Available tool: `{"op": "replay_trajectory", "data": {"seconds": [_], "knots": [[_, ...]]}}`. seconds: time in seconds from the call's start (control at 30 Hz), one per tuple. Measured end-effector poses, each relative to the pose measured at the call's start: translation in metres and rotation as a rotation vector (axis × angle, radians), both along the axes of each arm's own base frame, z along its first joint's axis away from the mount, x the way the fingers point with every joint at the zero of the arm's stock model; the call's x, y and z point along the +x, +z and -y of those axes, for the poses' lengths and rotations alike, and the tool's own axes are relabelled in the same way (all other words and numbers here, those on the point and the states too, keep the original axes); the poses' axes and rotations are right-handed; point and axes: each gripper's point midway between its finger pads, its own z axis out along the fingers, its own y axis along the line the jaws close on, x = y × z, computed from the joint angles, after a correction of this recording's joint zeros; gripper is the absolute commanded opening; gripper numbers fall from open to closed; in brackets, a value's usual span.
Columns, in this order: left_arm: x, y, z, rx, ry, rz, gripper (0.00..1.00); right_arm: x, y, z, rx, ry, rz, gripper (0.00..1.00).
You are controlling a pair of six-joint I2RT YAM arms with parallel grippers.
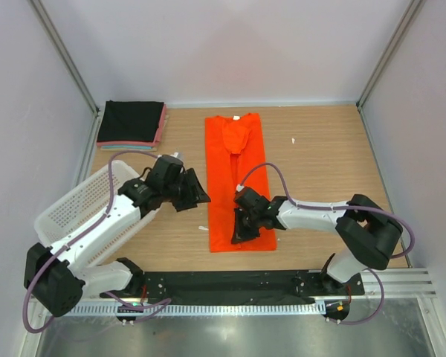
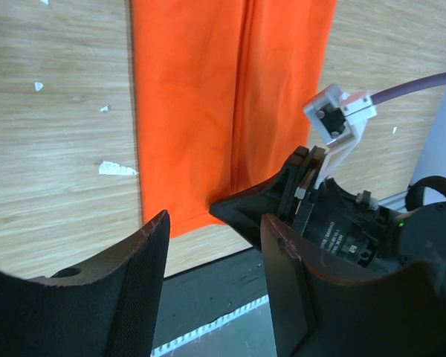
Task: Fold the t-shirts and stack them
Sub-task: Fold the tshirt
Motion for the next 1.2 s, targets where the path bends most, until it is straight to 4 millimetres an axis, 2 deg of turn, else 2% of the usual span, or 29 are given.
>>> {"op": "replay_trajectory", "data": {"seconds": [0.2,0.47,0.57,0.73,0.93,1.03,1.2], "knots": [[-0.007,-0.019,-0.003,0.023,-0.007,-0.048,0.54,0.004,-0.003,0.003,-0.032,0.019,0.027,0.01],[-0.011,-0.026,-0.005,0.038,-0.028,-0.054,0.54,0.022,0.012,0.001,-0.060,0.002,0.103,0.01],[-0.018,-0.038,-0.008,0.051,-0.033,-0.082,0.53,0.020,0.009,0.004,-0.072,0.001,0.101,0.01],[-0.035,-0.061,-0.015,0.082,-0.045,-0.132,0.53,0.006,-0.009,0.013,-0.121,0.012,0.076,0.01],[-0.061,-0.077,-0.011,0.098,-0.089,-0.165,0.53,0.005,-0.008,0.012,-0.135,0.014,0.085,0.02],[-0.079,-0.085,-0.002,0.092,-0.124,-0.171,0.53,0.007,0.001,0.012,-0.143,0.011,0.091,0.11],[-0.106,-0.108,0.010,0.092,-0.151,-0.226,0.52,0.013,0.039,0.006,-0.090,0.001,0.135,0.22]]}}
